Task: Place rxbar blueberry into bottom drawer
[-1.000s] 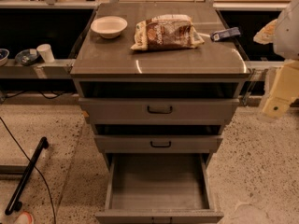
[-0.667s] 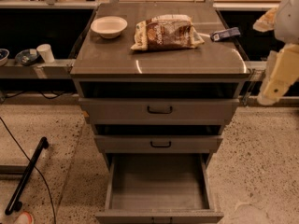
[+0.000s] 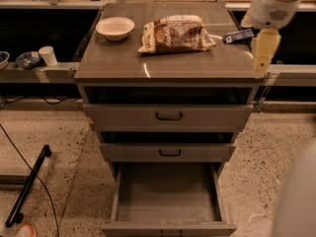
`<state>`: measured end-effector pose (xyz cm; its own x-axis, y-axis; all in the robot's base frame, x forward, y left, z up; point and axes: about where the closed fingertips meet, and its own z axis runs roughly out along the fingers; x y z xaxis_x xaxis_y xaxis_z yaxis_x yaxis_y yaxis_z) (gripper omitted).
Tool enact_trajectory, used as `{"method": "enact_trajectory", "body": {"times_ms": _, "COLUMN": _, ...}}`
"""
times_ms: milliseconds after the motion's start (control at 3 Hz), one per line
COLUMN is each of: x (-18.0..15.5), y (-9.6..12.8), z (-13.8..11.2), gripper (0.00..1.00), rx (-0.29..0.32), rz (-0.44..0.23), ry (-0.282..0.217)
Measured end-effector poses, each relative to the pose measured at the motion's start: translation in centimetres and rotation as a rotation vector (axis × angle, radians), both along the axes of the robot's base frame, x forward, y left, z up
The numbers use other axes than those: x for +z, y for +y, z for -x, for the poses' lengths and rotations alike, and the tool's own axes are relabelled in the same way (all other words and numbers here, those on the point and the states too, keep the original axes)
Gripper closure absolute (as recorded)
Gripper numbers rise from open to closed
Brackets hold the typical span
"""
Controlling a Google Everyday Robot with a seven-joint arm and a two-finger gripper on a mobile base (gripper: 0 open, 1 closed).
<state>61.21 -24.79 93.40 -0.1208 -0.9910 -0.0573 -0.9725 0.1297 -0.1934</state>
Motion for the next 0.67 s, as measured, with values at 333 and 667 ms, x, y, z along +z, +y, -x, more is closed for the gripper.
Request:
{"method": "enact_trajectory", "body": {"times_ms": 333, "x": 0.37, "y": 0.19, "z": -3.74, "gripper": 0.00, "rx": 0.004, "rz": 0.005, "ry": -0.060}}
{"method": "enact_trajectory", "body": {"times_ms": 667, "x": 0.15, "y": 0.44, "z": -4.51, "gripper": 0.00, "rx": 0.008, "rz": 0.003, "ry": -0.079}}
